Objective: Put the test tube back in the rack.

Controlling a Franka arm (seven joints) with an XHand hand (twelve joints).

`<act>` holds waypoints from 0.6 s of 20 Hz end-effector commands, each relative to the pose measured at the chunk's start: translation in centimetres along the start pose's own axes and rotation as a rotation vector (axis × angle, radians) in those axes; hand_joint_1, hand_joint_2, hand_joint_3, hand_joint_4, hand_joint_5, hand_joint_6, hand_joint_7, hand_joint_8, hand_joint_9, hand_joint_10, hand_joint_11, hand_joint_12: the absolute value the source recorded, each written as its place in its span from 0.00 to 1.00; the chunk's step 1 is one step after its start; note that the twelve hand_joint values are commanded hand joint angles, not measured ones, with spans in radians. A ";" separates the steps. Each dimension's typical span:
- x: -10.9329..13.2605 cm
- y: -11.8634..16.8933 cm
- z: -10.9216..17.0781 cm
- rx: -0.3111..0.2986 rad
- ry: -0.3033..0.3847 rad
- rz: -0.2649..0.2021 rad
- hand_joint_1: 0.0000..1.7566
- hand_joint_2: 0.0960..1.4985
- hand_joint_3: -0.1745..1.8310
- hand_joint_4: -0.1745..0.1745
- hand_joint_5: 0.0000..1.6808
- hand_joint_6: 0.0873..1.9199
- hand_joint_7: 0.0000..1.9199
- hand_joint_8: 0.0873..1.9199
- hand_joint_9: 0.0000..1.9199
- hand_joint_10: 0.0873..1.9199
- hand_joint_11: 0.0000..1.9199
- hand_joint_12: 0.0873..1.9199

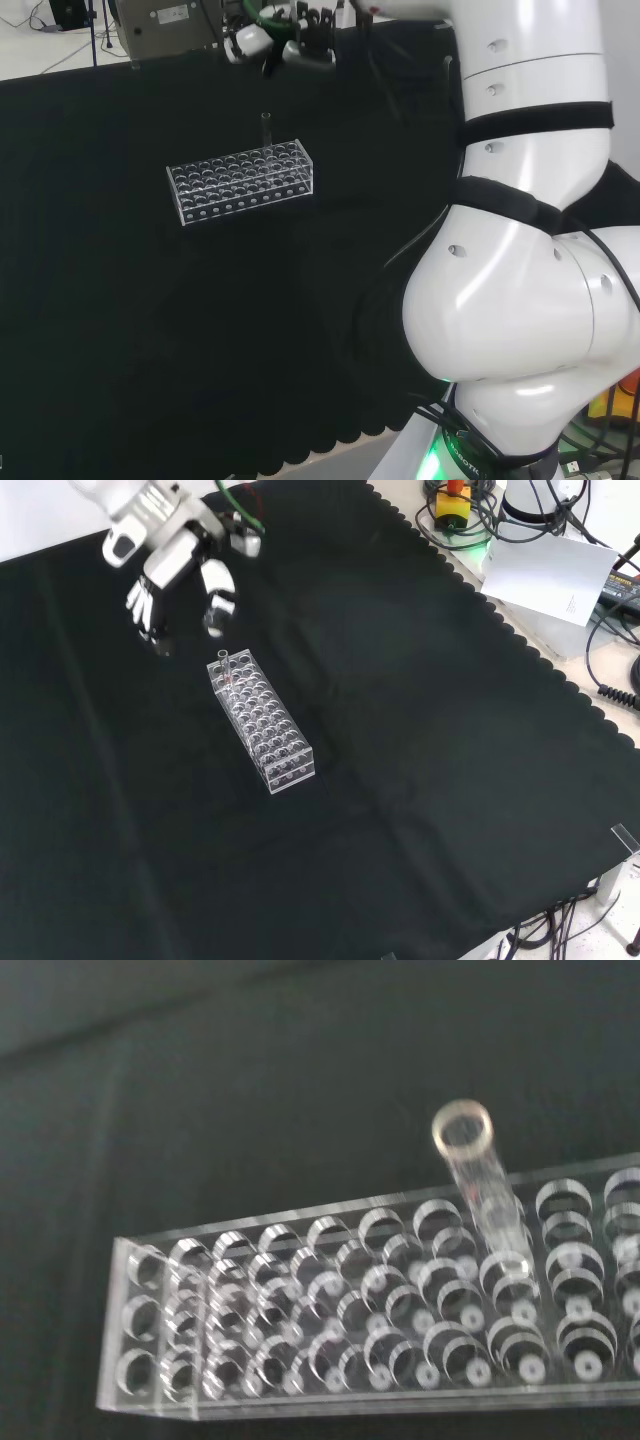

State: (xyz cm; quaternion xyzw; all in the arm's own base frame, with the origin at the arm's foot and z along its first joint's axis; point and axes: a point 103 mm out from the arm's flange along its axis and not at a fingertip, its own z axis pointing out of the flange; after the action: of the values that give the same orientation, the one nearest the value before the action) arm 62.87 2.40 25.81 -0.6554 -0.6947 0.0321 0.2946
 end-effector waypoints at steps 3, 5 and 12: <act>2.5 -6.1 -7.4 -0.226 -0.023 -0.125 0.60 0.29 0.44 0.57 0.33 0.28 0.15 0.45 0.39 0.00 0.05 0.81; 2.9 -7.5 -8.5 -0.264 -0.027 -0.142 0.60 0.29 0.44 0.57 0.33 0.28 0.15 0.45 0.39 0.00 0.05 0.81; 4.0 -11.2 -11.0 -0.333 -0.040 -0.174 0.60 0.29 0.43 0.57 0.34 0.27 0.15 0.45 0.38 0.00 0.03 0.82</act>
State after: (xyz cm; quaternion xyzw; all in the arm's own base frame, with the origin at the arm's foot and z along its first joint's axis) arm 59.52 1.64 38.24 -0.6393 -0.7403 -0.0601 0.1989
